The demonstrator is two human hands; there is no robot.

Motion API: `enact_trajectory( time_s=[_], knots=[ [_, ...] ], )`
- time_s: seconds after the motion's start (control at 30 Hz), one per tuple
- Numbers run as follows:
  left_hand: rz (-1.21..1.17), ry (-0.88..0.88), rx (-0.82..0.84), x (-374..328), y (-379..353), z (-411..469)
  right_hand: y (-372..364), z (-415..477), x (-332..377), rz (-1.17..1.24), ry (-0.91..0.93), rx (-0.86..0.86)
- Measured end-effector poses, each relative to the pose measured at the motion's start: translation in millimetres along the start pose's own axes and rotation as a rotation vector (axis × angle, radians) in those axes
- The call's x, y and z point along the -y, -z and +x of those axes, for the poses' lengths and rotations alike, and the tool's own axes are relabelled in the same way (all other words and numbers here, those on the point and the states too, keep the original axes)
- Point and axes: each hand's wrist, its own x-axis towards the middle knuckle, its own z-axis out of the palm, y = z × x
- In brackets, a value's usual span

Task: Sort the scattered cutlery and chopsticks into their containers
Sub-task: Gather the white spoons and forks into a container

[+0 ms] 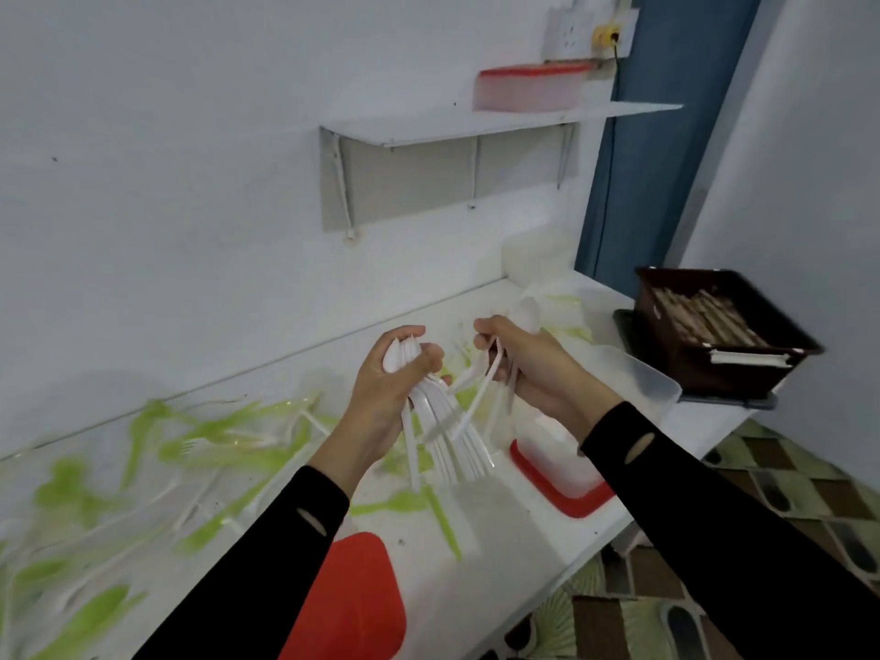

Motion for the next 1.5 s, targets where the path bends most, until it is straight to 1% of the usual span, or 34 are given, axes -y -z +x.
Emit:
enact_trajectory(
  time_s=[0.07,0.17,0.33,0.43,0.57,0.7,0.8,0.87,1.0,1.1,1.2,1.33,1.4,1.5],
  knots=[
    [0.0,0.021,0.046,6.6,-15.1,16.3,10.2,14.9,9.3,0.04,-0.004,-0.036],
    [0.033,0.05,0.052,14.5,-27.6,37.8,19.2,33.8,21.1,0.107,-0.018,-0.048],
    [-0.06,0.04,-0.021,23.6,-28.3,71.9,24.0,65.5,38.4,0.208,-0.02,-0.064],
    [-0.097,0.045,-0.033,25.2,-26.1,86.5,19.2,82.9,34.0,0.235,-0.017,-0.045],
    [-0.183,0.057,-0.124,20.1,-22.5,99.9,12.4,103.7,24.8,0.341,-0.049,-0.023],
    [-0.094,0.034,-0.184,18.1,-13.5,108.4,8.1,120.1,15.0,0.225,-0.105,0.079],
    [-0.055,-0.03,-0.306,20.4,-8.2,116.0,7.8,133.9,13.6,0.104,-0.124,0.202],
    [-0.033,-0.076,-0.365,22.0,-5.4,123.2,8.9,143.4,17.0,0.031,-0.128,0.211],
    [0.02,-0.134,-0.361,25.4,-11.1,136.8,27.8,162.7,27.7,0.037,-0.154,0.206],
    [0.015,-0.162,-0.382,30.1,-39.0,148.0,53.9,177.2,41.4,0.039,-0.195,0.23],
    [0.002,-0.202,-0.395,41.1,-75.8,167.2,81.5,196.6,57.3,0.096,-0.24,0.27],
    [0.04,-0.193,-0.429,62.3,-118.0,195.7,115.8,218.7,70.5,0.08,-0.25,0.355],
    [-0.029,-0.204,-0.453,75.5,-134.3,209.5,133.8,228.8,74.4,0.03,-0.256,0.374],
    [-0.224,-0.207,-0.467,92.3,-152.1,226.4,158.2,241.7,73.6,-0.017,-0.277,0.39]
  ],
)
